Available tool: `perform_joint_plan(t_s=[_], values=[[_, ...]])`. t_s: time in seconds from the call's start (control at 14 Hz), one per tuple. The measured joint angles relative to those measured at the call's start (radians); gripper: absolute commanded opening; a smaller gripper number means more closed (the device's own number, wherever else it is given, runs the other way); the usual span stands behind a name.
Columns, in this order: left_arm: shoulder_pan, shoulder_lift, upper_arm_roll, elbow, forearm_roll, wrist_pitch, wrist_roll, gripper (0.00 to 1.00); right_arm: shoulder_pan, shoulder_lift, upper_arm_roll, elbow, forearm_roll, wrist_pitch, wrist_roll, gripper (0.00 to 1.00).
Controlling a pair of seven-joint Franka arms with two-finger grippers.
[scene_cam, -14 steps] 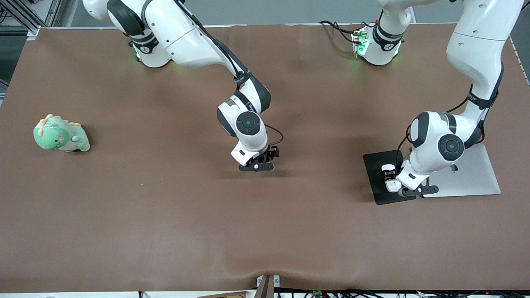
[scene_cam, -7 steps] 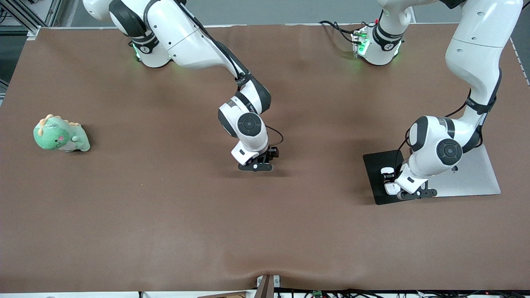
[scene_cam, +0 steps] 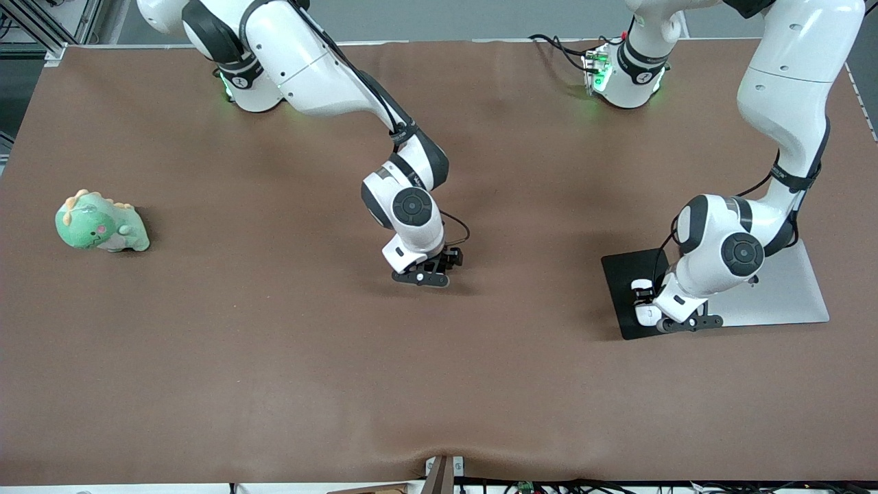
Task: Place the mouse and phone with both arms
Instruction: 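Lower the mouse onto the pad while the right gripper grasps the phone, then carry the phone toward the plush toy while the left gripper withdraws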
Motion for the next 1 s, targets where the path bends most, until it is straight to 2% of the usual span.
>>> perform_joint_plan(t_s=[0.14, 0.21, 0.43, 0.71, 1.0], values=[[0.000, 0.000, 0.000, 0.010, 0.000, 0.000, 0.000, 1.00, 0.000, 0.000, -0.003, 0.001, -0.017, 0.005, 0.000, 0.16], [0.000, 0.000, 0.000, 0.018, 0.000, -0.002, 0.000, 1.00, 0.000, -0.003, -0.005, 0.004, -0.025, 0.001, 0.004, 0.00], [-0.001, -0.018, -0.004, 0.053, 0.002, -0.061, 0.000, 1.00, -0.001, -0.002, -0.014, 0.008, -0.037, 0.008, 0.004, 0.00], [-0.001, -0.081, -0.008, 0.186, 0.002, -0.298, 0.000, 1.00, -0.006, -0.017, -0.071, 0.030, -0.040, 0.008, -0.011, 0.00], [0.000, -0.126, -0.008, 0.348, 0.002, -0.520, 0.000, 1.00, -0.086, -0.118, -0.098, 0.039, -0.041, -0.151, -0.204, 0.00]])
